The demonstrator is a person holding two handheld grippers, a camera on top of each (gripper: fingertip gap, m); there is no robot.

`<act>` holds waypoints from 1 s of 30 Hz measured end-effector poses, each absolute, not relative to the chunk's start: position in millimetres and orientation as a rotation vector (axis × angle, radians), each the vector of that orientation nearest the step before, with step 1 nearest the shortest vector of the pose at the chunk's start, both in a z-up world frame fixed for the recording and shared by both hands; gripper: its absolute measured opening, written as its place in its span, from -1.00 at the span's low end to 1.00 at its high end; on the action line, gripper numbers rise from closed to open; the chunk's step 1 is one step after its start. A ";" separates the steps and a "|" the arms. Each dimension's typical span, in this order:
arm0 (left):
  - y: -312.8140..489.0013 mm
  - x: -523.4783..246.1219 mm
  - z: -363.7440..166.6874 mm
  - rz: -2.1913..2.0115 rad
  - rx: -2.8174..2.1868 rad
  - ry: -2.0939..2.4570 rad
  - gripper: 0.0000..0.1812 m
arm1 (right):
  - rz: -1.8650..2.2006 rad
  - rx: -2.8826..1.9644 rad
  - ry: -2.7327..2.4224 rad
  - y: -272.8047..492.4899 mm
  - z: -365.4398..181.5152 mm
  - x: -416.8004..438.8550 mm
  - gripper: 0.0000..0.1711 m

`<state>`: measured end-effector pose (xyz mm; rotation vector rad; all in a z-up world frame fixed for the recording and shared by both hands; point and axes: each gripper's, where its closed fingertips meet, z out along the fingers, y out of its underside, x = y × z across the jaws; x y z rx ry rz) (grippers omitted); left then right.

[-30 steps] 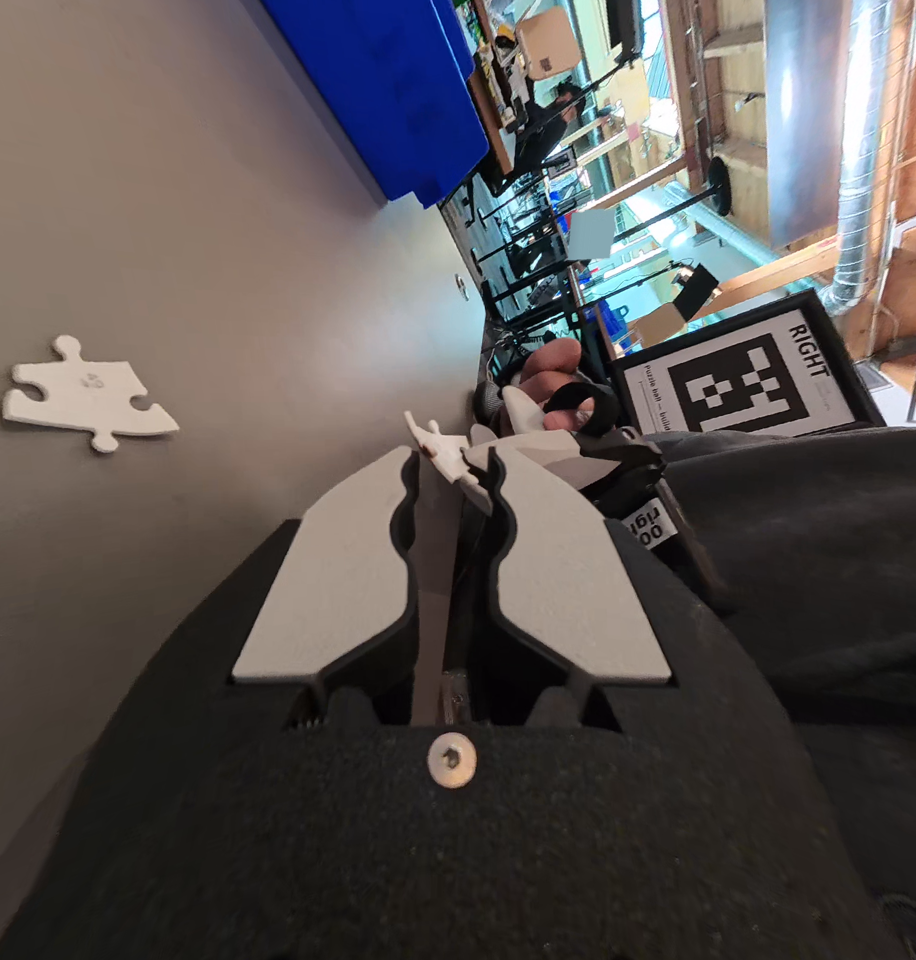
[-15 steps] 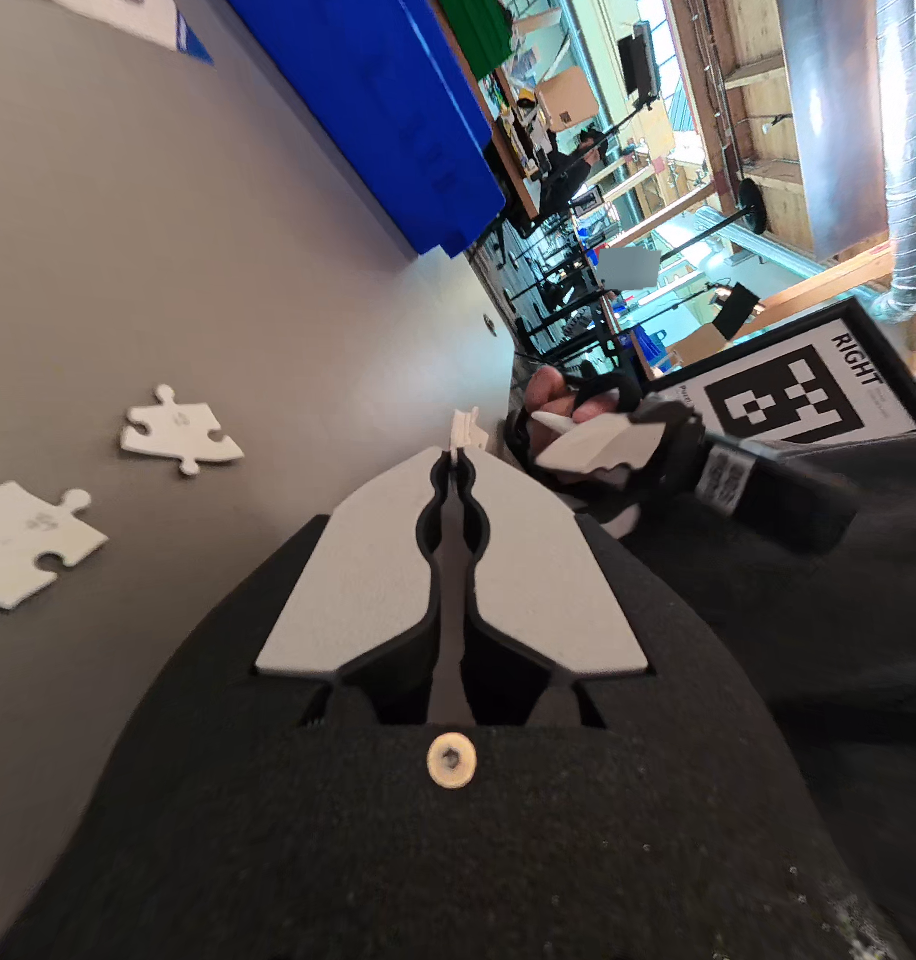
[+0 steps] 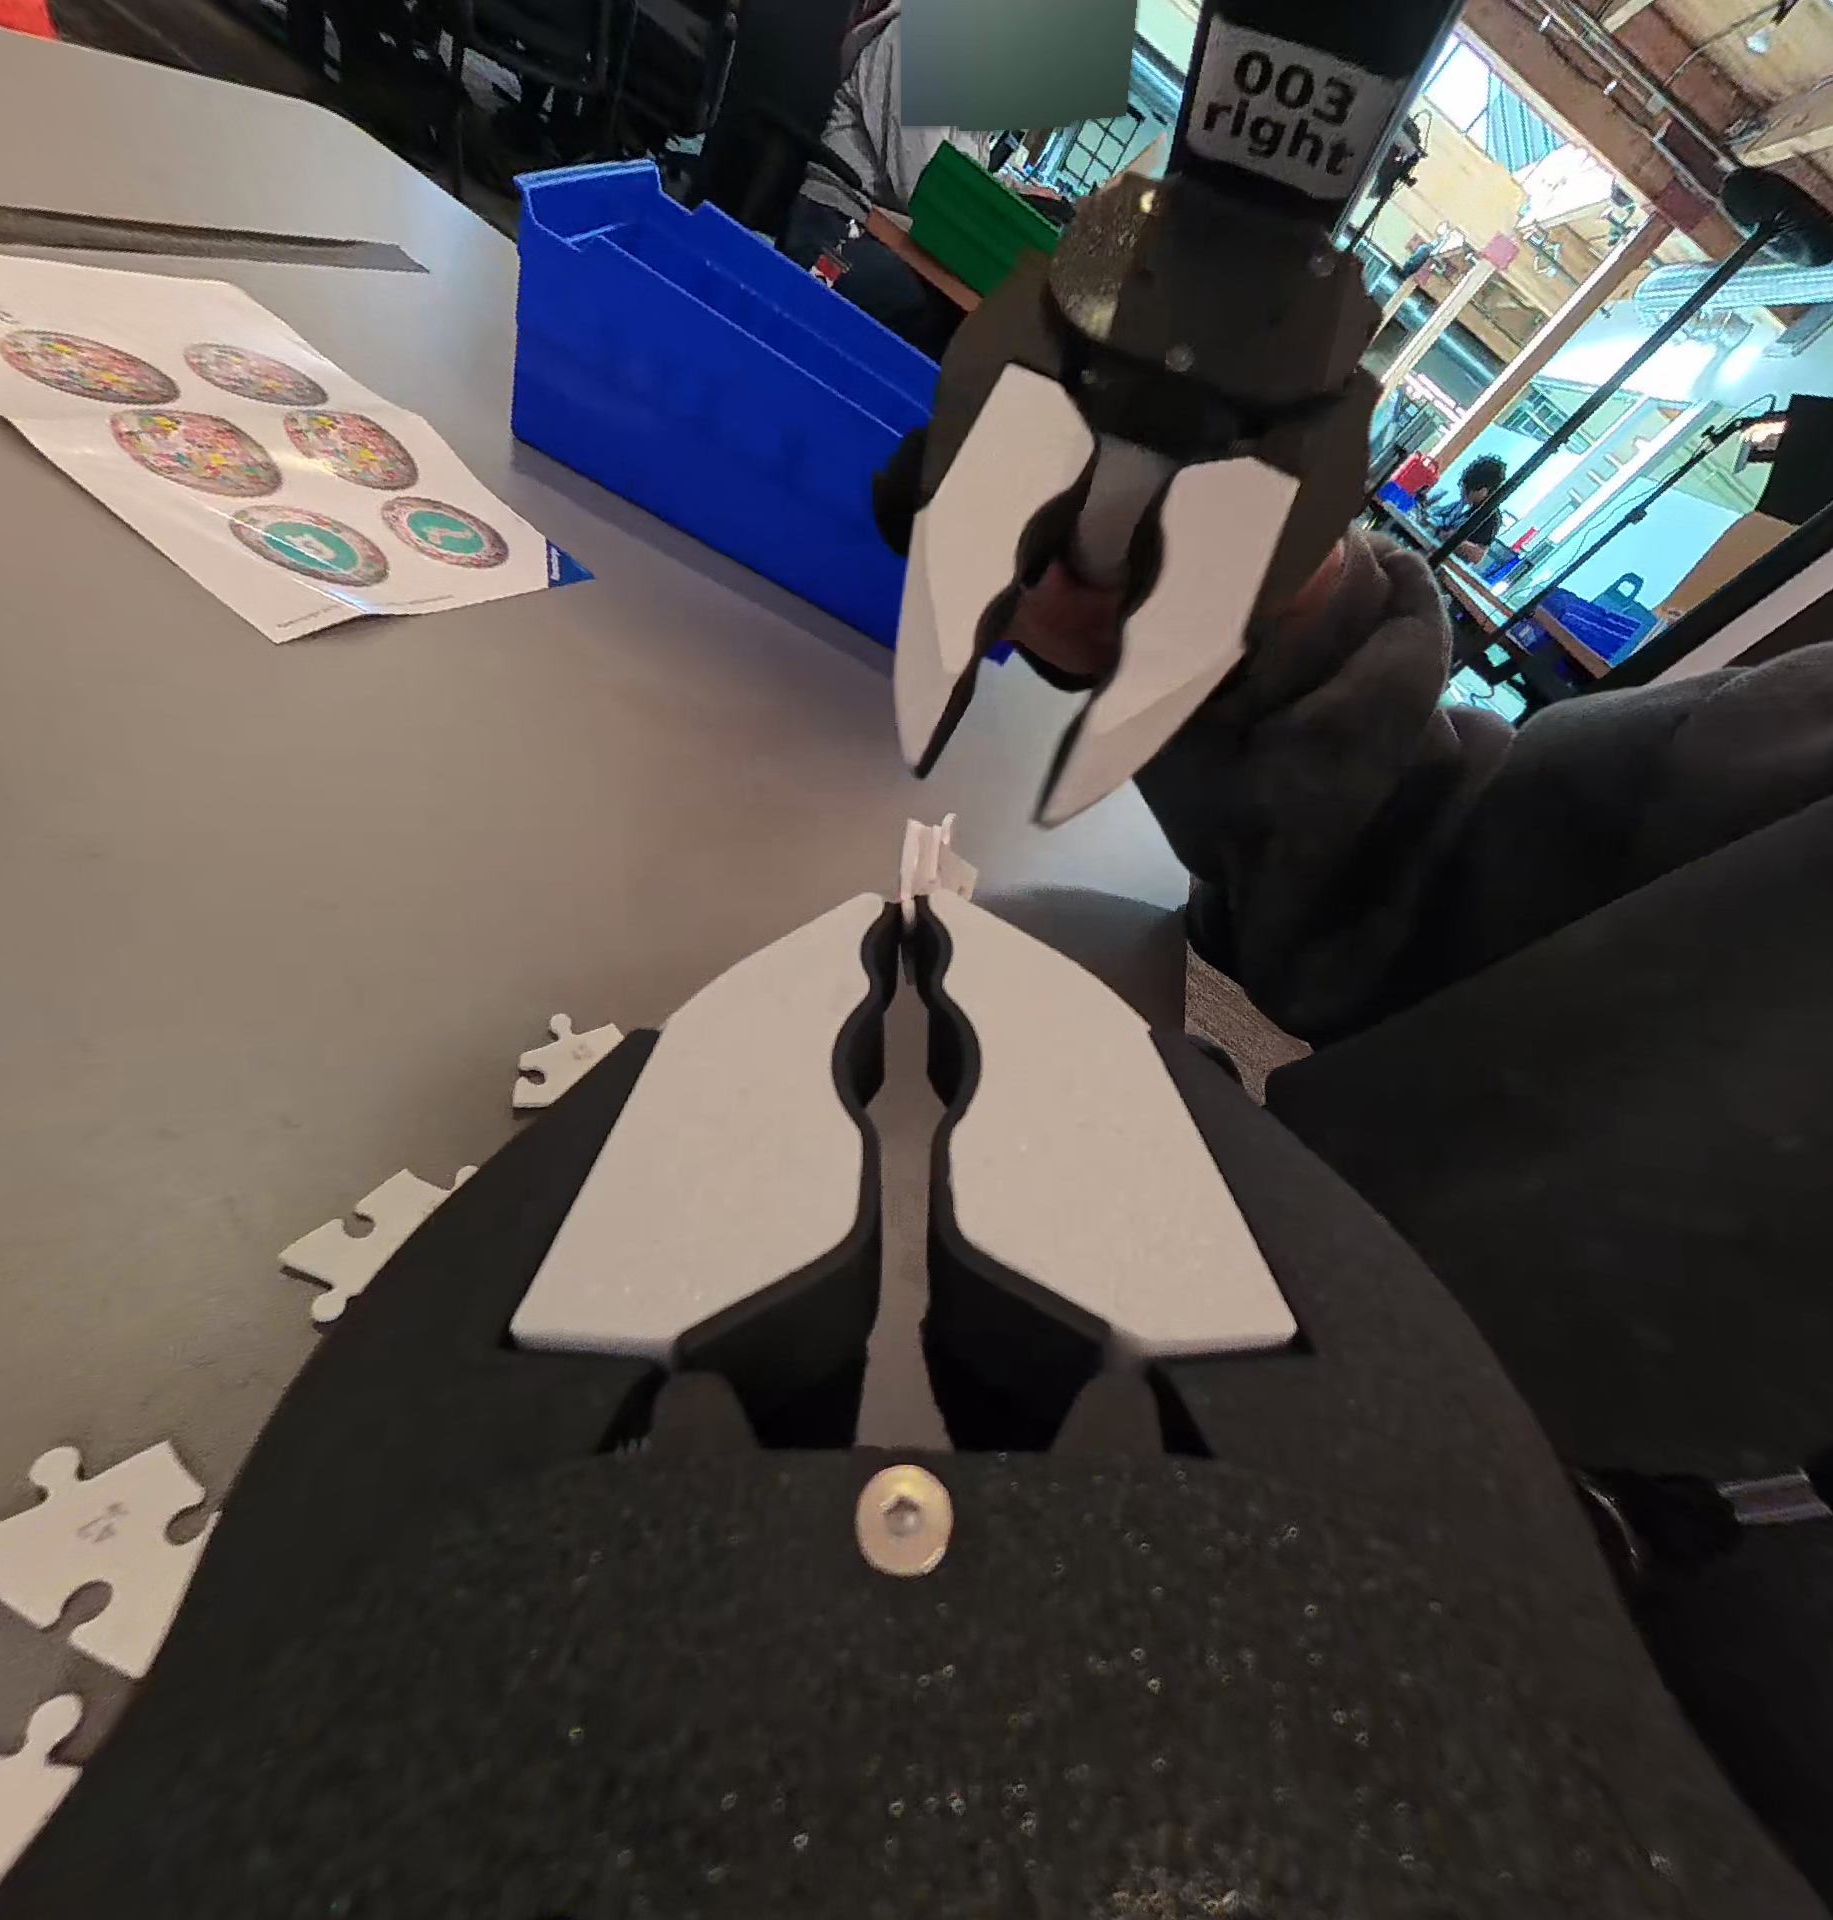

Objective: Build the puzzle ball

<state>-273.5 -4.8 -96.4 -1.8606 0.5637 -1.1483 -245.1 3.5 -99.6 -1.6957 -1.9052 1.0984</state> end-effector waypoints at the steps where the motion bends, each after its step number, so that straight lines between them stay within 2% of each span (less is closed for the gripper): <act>1: -4.5 -273.7 -96.5 -1.145 -1.860 0.563 -0.98 | 1.068 -1.699 -1.931 3.7 -103.5 -247.8 -0.75; 6: -3.5 -274.9 -98.0 -1.108 -1.865 0.568 -0.98 | 1.115 -1.717 -1.903 2.0 -107.9 -256.6 -0.95; 18: -1.4 -275.8 -103.4 -0.955 -1.889 0.620 -0.98 | 1.264 -1.902 -1.753 -0.2 -113.1 -257.4 -0.98; 30: -0.9 -275.7 -104.3 -0.942 -1.896 0.616 -0.98 | 1.220 -1.874 -1.762 -0.8 -112.8 -257.6 -0.95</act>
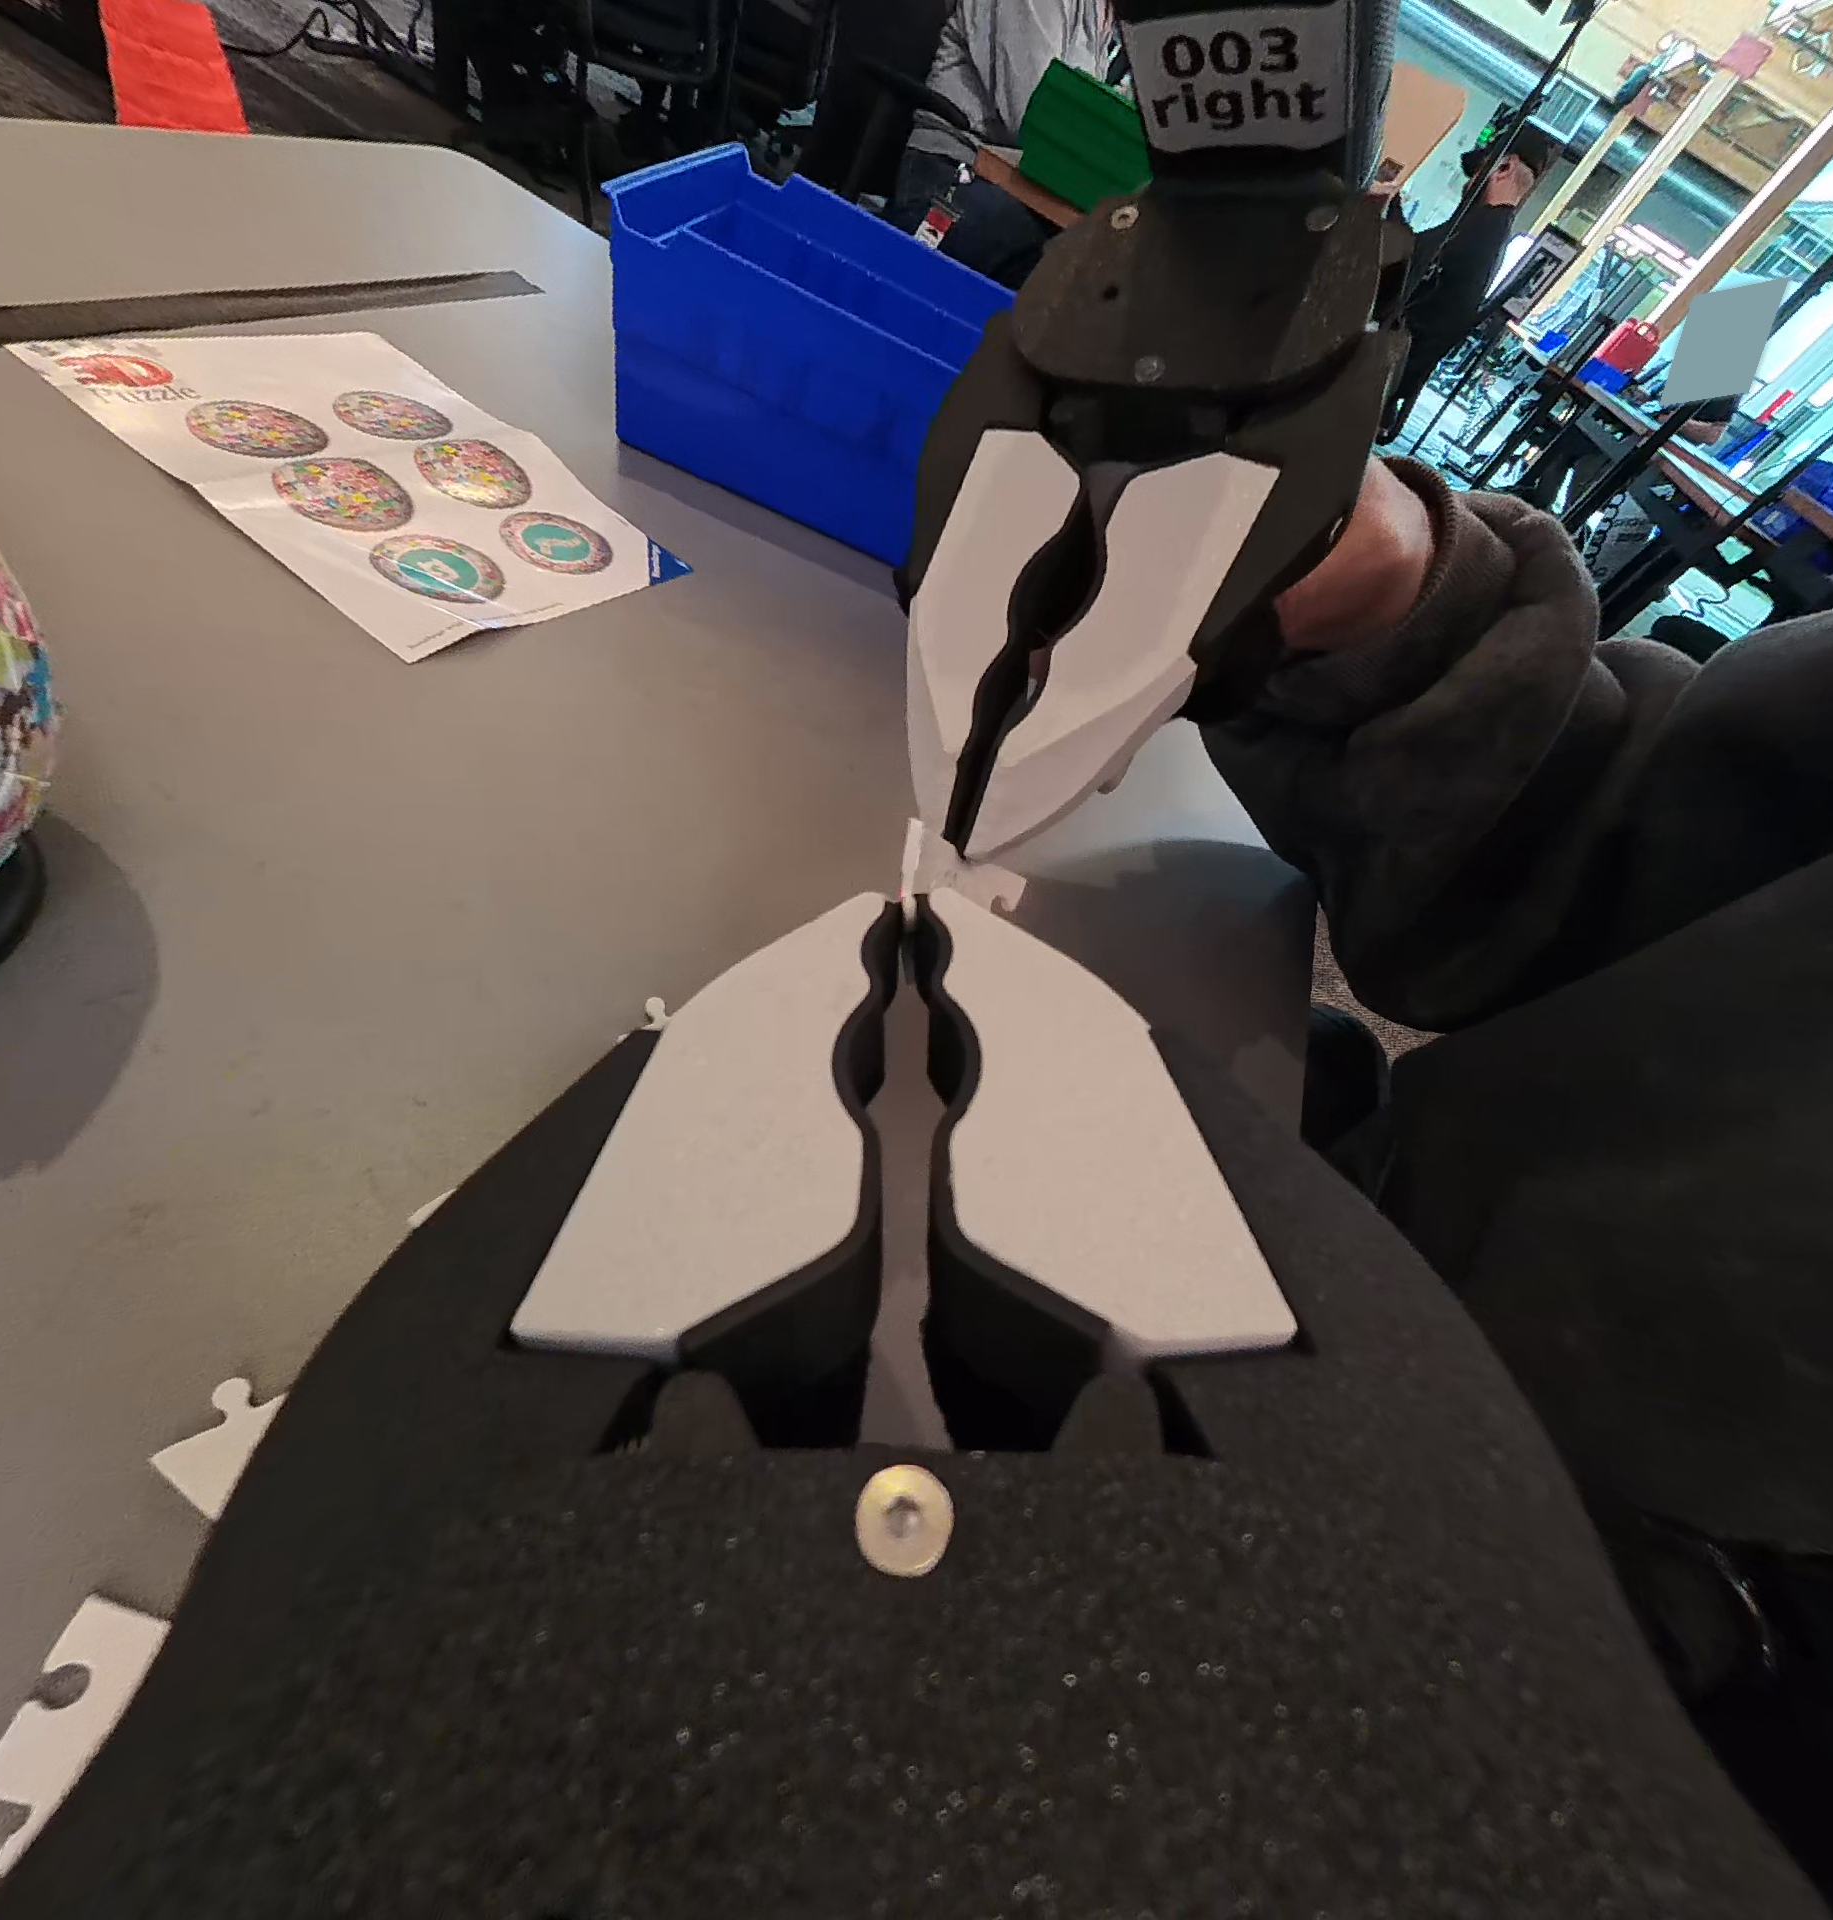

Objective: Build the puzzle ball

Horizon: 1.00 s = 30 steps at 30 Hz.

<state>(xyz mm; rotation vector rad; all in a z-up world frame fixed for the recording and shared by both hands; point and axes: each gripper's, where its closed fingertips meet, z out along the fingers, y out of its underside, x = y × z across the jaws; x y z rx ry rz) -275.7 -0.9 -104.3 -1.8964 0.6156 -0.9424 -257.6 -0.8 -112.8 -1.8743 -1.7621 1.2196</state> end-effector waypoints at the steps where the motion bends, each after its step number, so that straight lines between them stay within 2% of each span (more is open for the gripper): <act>1: -0.5 -276.1 -104.7 -0.935 -1.900 0.616 -0.98 | 1.216 -1.858 -1.763 -0.2 -110.1 -257.6 -0.88; 3: 0.2 -277.5 -104.3 -0.915 -1.897 0.616 -0.98 | 1.206 -1.772 -1.773 0.7 -100.6 -258.7 -0.75; 9: -0.6 -279.4 -98.0 -0.849 -1.861 0.638 -0.98 | 0.901 -1.407 -1.925 7.1 -96.2 -264.5 -0.78; 18: -4.8 -273.8 -96.0 -0.754 -1.834 0.709 -0.98 | 1.040 -1.468 -1.904 0.8 -92.9 -268.6 -0.88; 30: -7.1 -267.7 -96.9 -0.747 -1.829 0.730 -0.98 | 1.014 -1.466 -1.955 -2.5 -98.1 -263.6 -0.97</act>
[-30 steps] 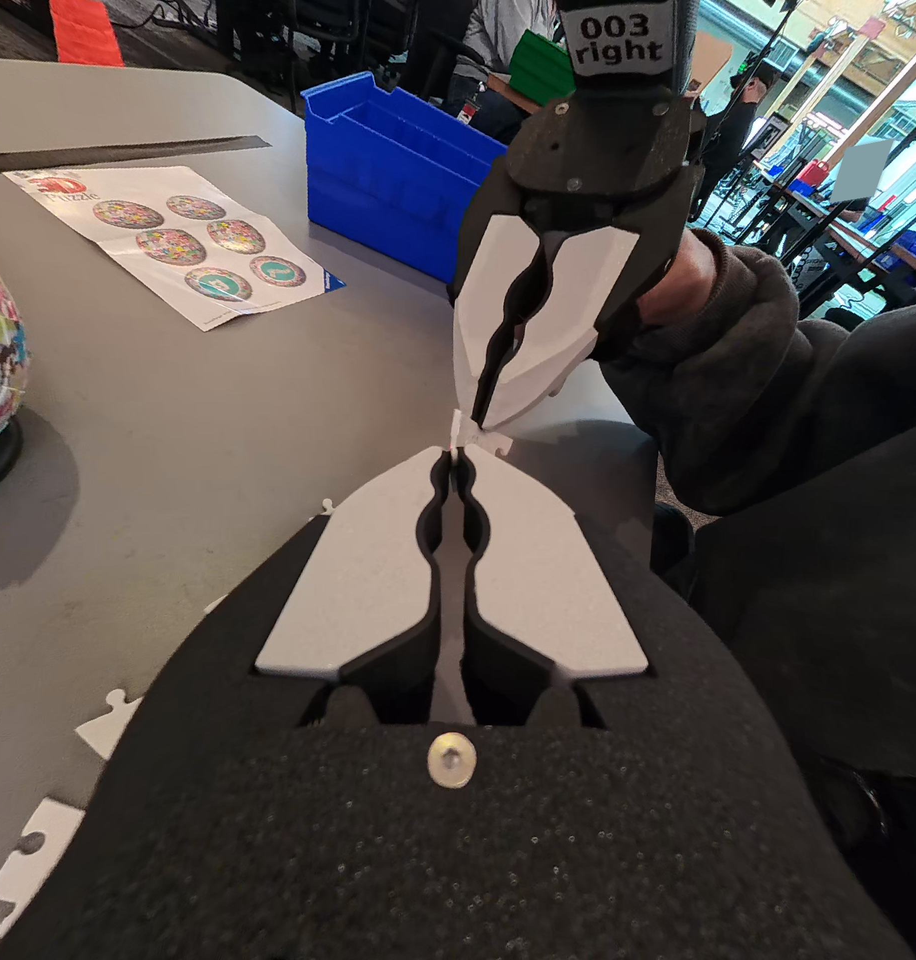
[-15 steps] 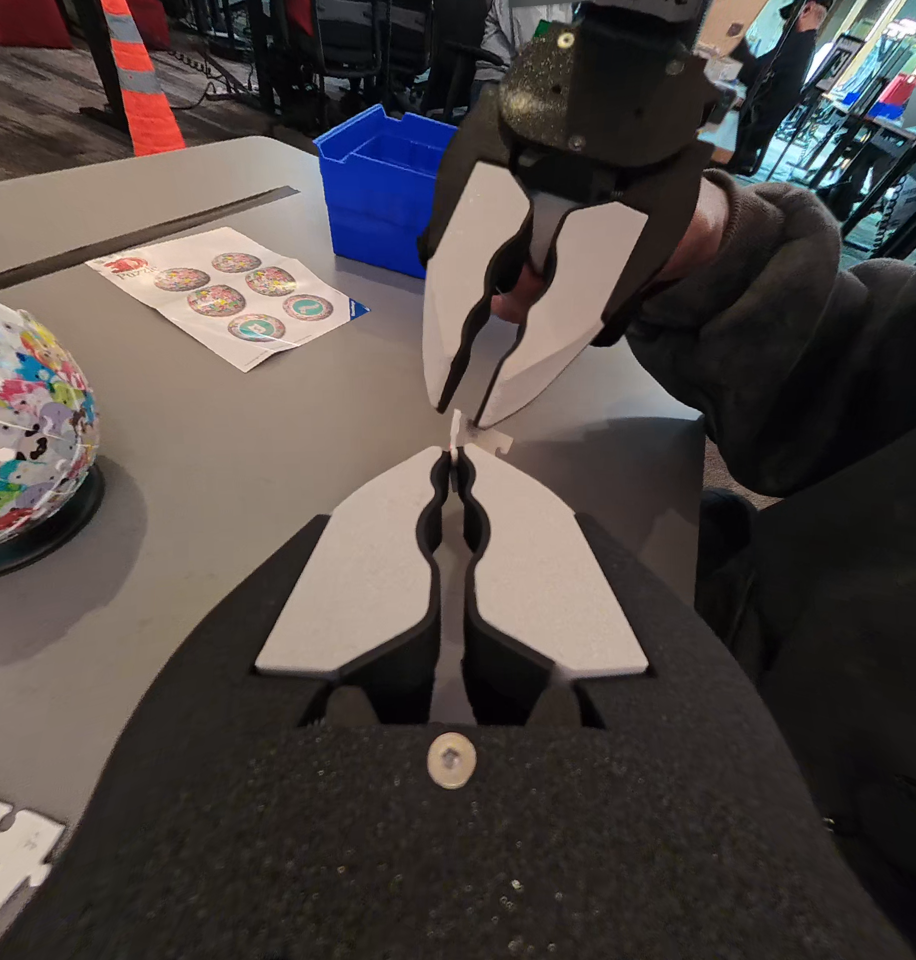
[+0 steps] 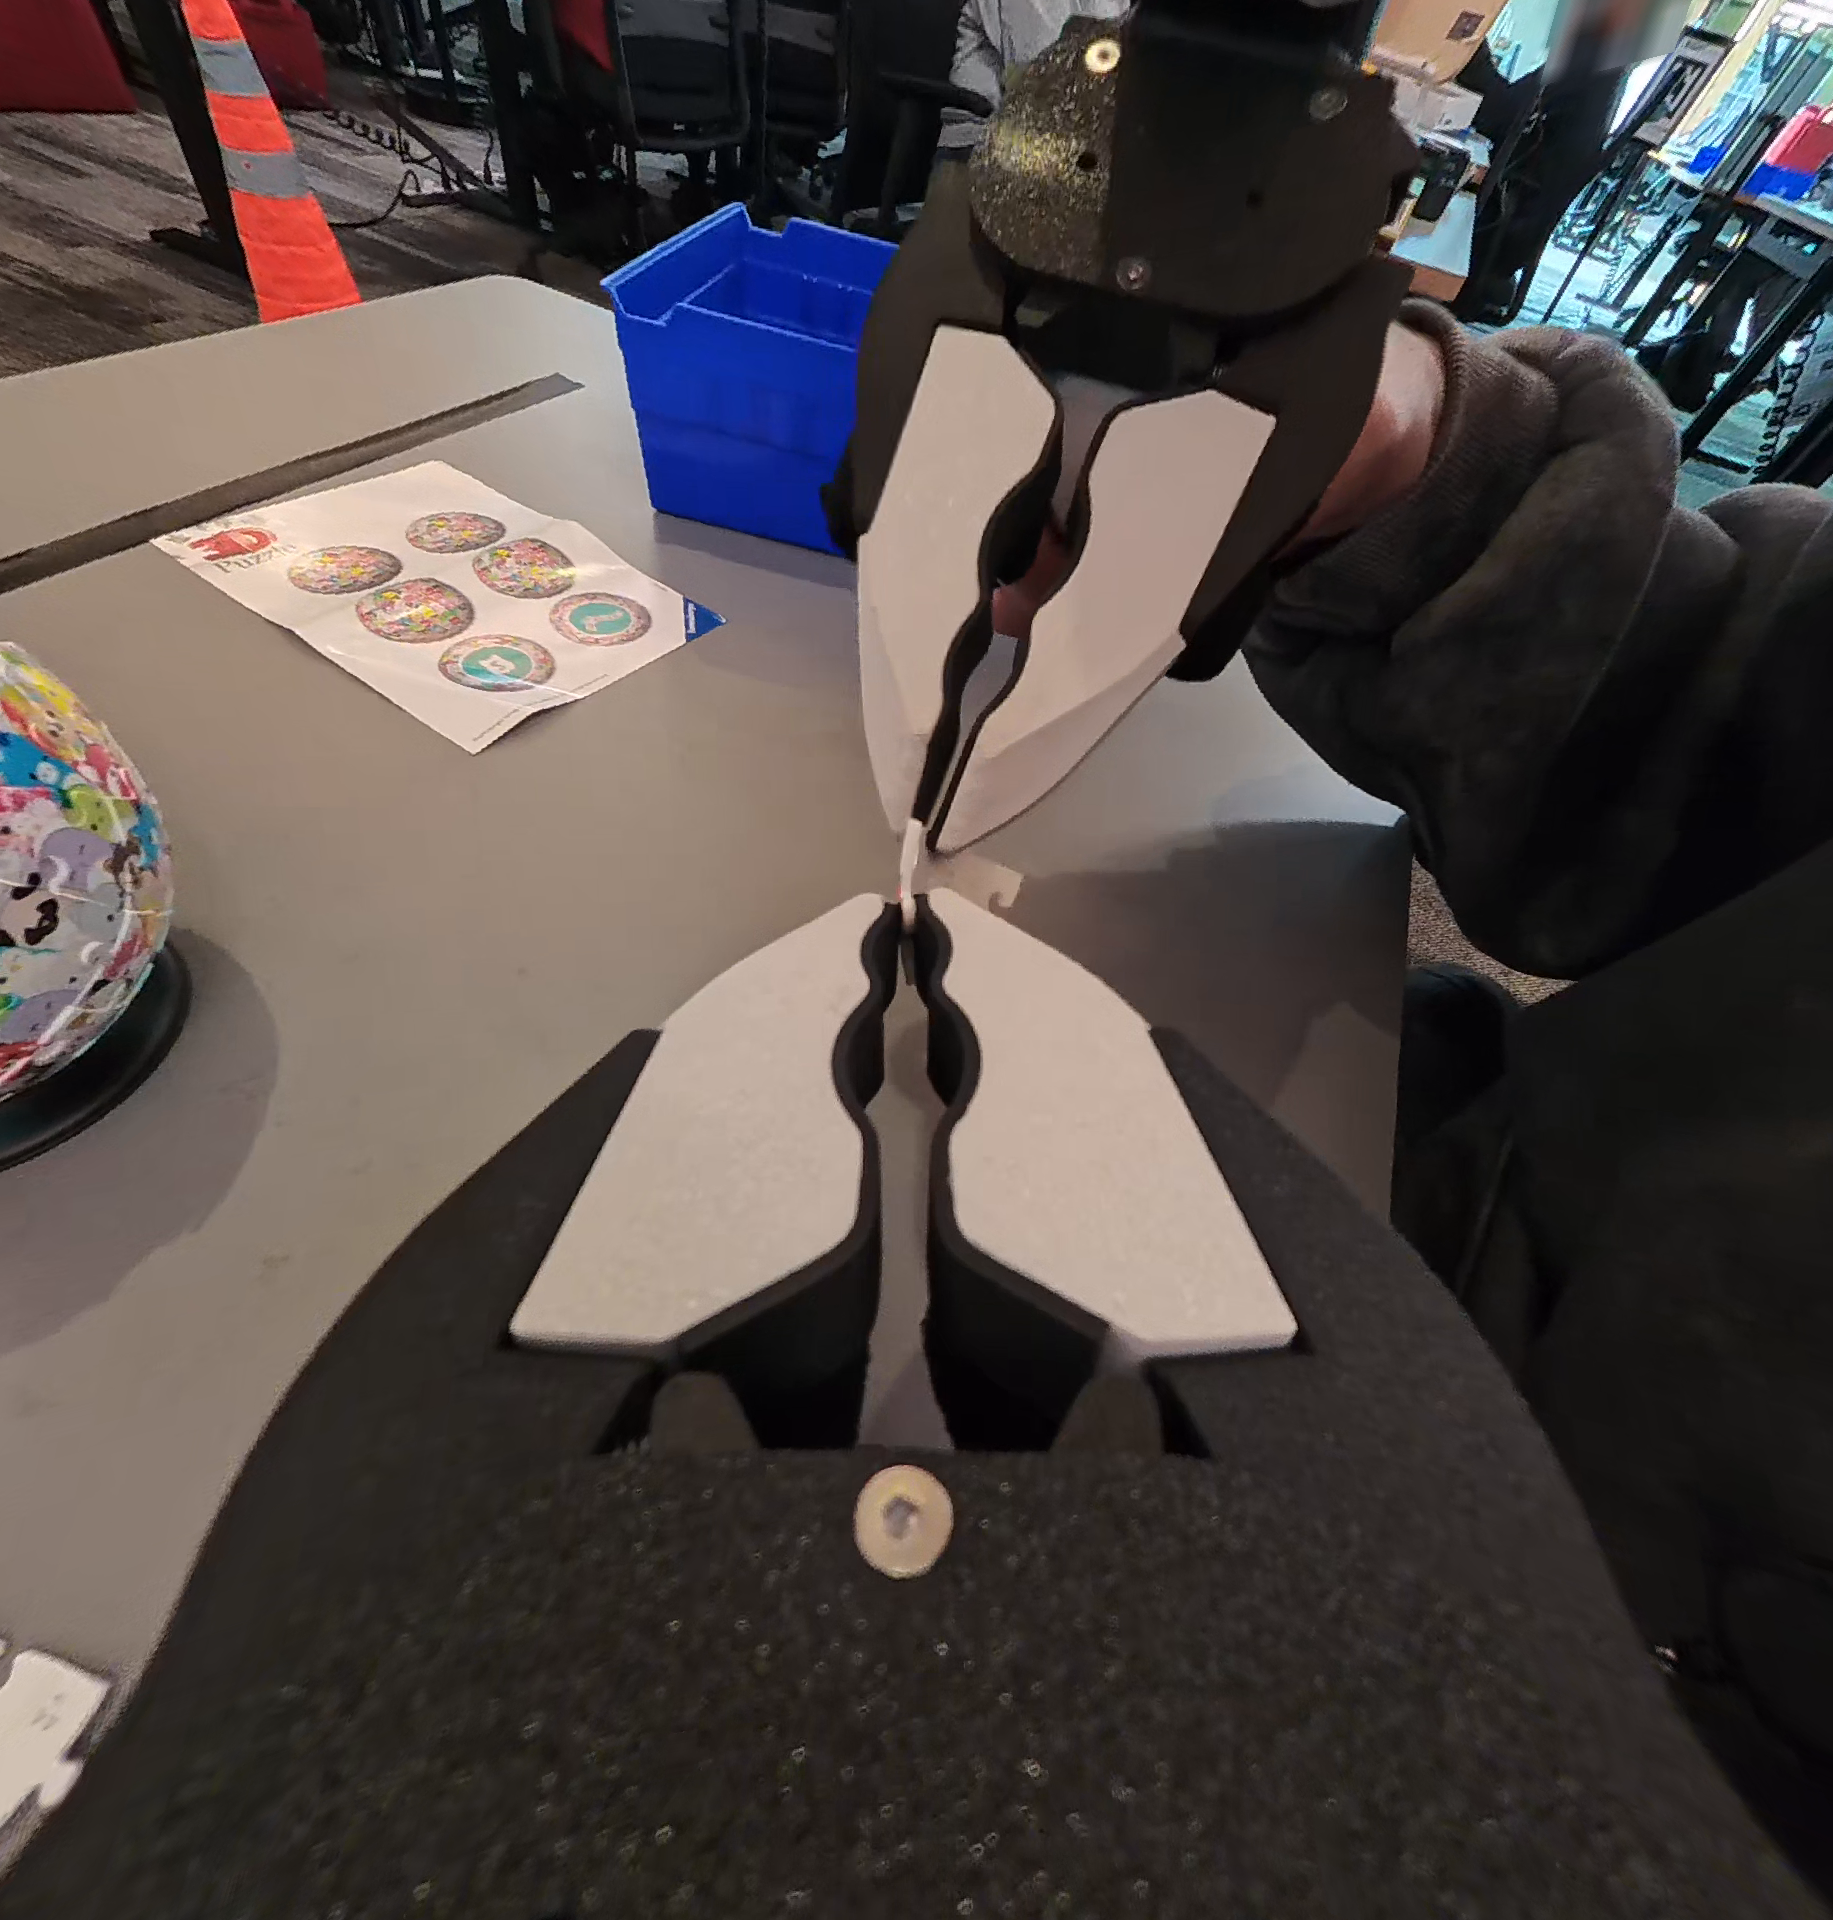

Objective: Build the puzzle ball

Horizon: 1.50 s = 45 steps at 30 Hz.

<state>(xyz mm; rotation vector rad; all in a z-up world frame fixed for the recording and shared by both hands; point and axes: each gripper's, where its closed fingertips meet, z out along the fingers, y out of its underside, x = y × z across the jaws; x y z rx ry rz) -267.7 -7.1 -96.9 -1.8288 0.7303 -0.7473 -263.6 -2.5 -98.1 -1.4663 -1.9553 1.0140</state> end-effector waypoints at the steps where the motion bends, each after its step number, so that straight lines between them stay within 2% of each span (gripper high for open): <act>1: -7.3 -267.2 -96.5 -0.744 -1.827 0.733 -0.98 | 1.008 -1.463 -1.959 -2.5 -97.8 -263.0 -0.97; 3: -7.7 -267.0 -96.0 -0.743 -1.824 0.736 -0.98 | 1.000 -1.462 -1.959 -2.2 -97.2 -261.7 -0.91; 22: -9.3 -264.6 -95.9 -0.677 -1.795 0.775 -0.97 | 0.972 -1.453 -1.994 -4.2 -99.1 -260.1 -0.98; 26: -7.2 -268.6 -92.2 -0.663 -1.780 0.753 -0.81 | 0.885 -1.431 -2.004 6.4 -96.8 -259.2 -0.98; 31: 2.0 -283.9 -90.9 -0.684 -1.798 0.669 -0.67 | 0.649 -1.366 -2.040 41.8 -75.9 -262.4 -0.98; 38: 24.0 -325.8 -83.7 -0.613 -1.819 0.537 -0.59 | 0.443 -1.203 -2.088 121.6 -3.9 -313.2 -0.97; 45: 72.8 -426.3 -83.6 -0.492 -1.948 0.371 -0.59 | 0.657 -1.189 -2.233 194.2 -32.1 -404.7 -0.97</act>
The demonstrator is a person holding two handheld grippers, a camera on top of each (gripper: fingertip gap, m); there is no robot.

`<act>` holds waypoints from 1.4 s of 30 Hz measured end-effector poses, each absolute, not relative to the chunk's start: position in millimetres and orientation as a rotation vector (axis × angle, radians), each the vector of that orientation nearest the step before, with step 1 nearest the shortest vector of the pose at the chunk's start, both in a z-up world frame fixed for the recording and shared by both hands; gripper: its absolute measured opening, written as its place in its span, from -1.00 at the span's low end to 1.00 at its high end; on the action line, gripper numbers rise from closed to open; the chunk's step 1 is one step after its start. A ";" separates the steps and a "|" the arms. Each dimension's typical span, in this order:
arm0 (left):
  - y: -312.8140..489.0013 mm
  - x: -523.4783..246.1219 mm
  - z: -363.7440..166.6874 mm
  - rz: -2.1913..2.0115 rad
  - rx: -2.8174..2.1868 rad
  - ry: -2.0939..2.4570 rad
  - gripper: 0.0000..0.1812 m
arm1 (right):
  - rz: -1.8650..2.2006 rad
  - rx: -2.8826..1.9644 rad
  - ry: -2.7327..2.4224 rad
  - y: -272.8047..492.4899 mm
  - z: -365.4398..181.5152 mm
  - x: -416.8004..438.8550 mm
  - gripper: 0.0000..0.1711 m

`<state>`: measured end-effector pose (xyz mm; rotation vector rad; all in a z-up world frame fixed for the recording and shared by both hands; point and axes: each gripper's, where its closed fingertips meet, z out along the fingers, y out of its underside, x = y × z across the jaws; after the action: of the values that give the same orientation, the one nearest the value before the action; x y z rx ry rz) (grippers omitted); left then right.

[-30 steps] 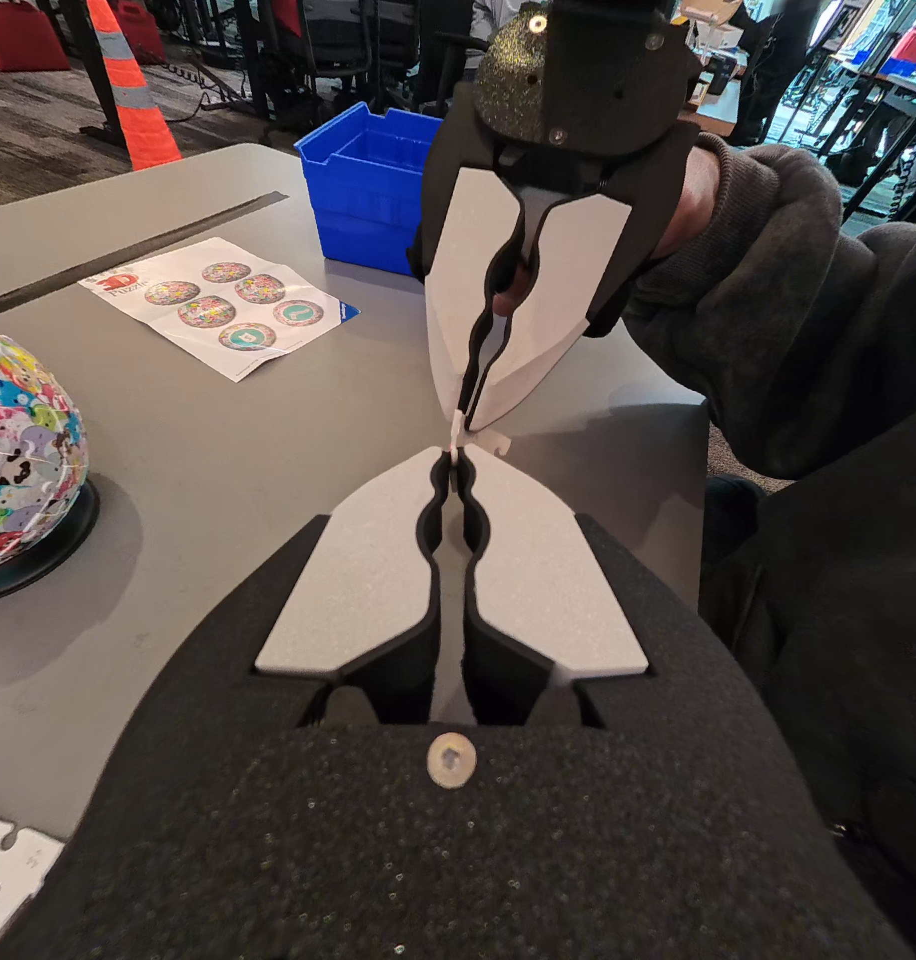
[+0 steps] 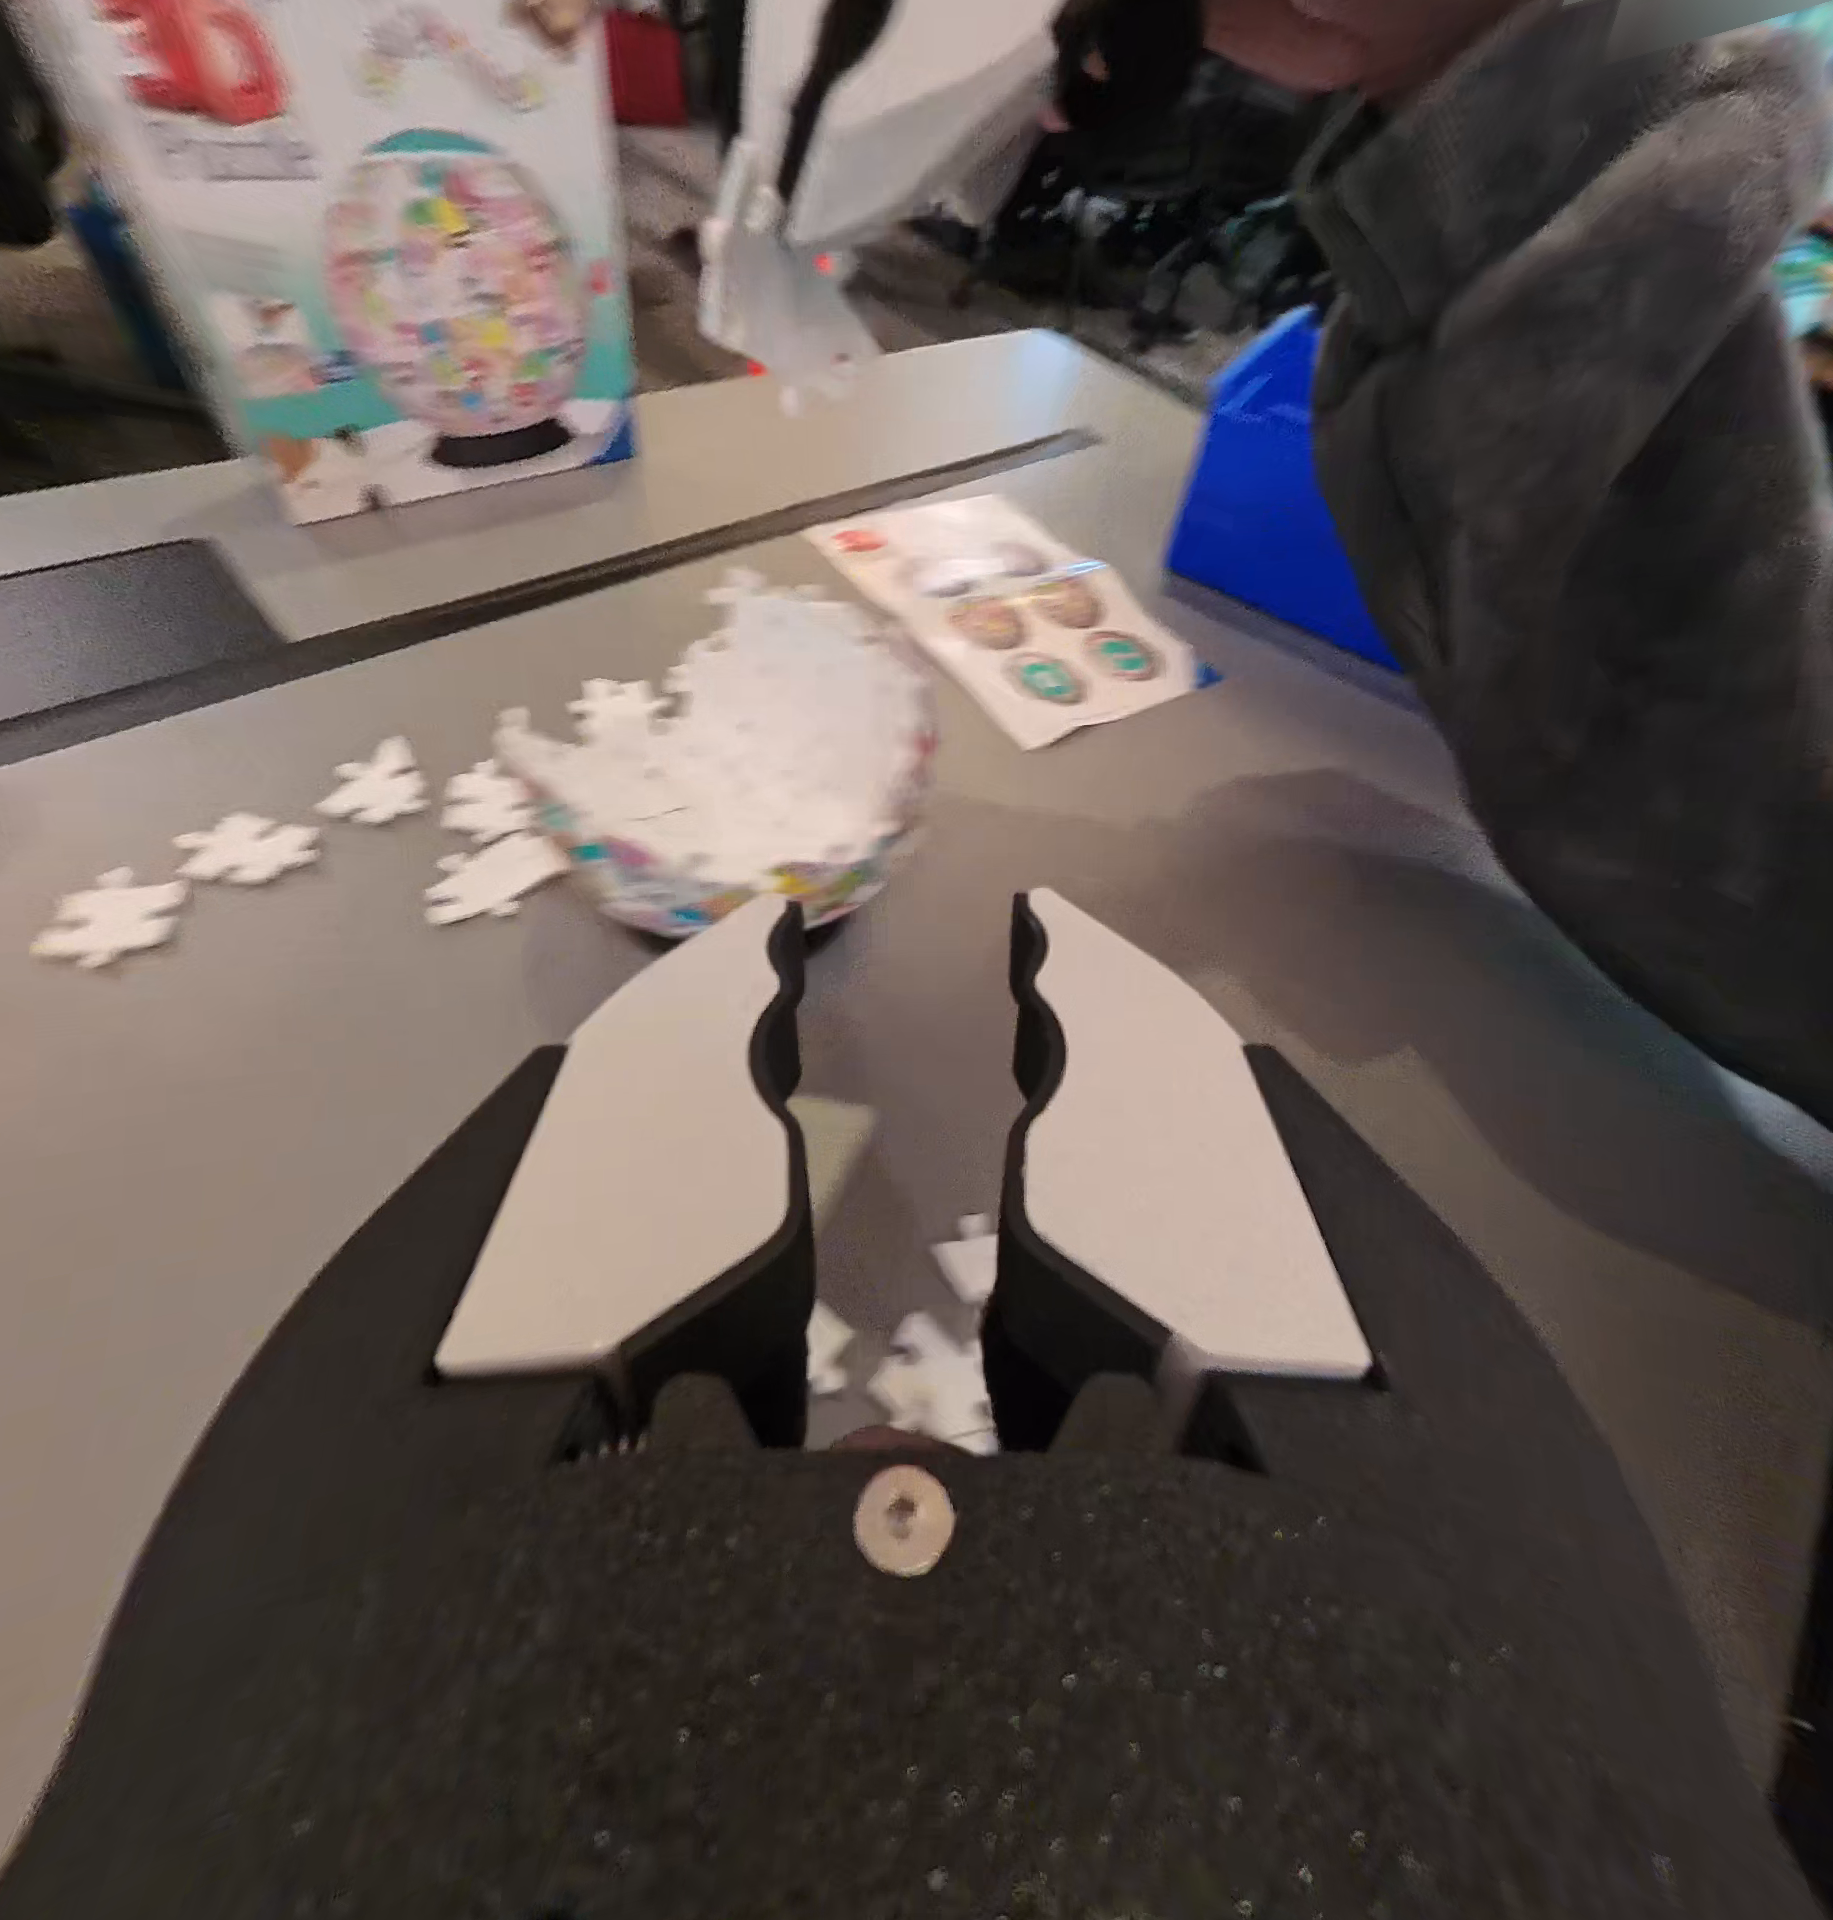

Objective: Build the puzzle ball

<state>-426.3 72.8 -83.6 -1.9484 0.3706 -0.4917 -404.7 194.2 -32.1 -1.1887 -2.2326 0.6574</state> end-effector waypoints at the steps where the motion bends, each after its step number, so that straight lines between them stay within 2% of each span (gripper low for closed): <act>1: 82.2 -442.1 -85.3 -0.495 -1.968 0.342 -0.59 | 0.704 -1.173 -2.231 202.8 -38.7 -415.6 -0.97; 6: 118.8 -470.9 -91.0 -0.710 -2.040 0.258 -0.58 | 0.934 -1.120 -2.225 228.7 -72.1 -441.7 -0.98; 12: 143.9 -450.6 -124.6 -0.601 -2.199 0.317 -0.54 | 1.146 -1.081 -2.265 235.5 -98.9 -452.9 -0.98; 19: 160.8 -452.4 -147.6 -0.442 -2.267 0.372 -0.52 | 1.101 -1.060 -2.356 235.1 -122.0 -453.4 -0.98; 29: 165.2 -459.0 -148.6 -0.453 -2.268 0.369 -0.53 | 1.048 -1.042 -2.368 233.5 -137.7 -456.0 -0.97; 42: 165.7 -458.1 -150.0 -0.438 -2.274 0.379 -0.54 | 1.174 -0.985 -2.329 235.9 -145.3 -452.8 -0.97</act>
<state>-458.1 165.7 -150.0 -2.2741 0.3786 -0.4379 -452.8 235.9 -145.3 -0.9853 -2.3288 1.1737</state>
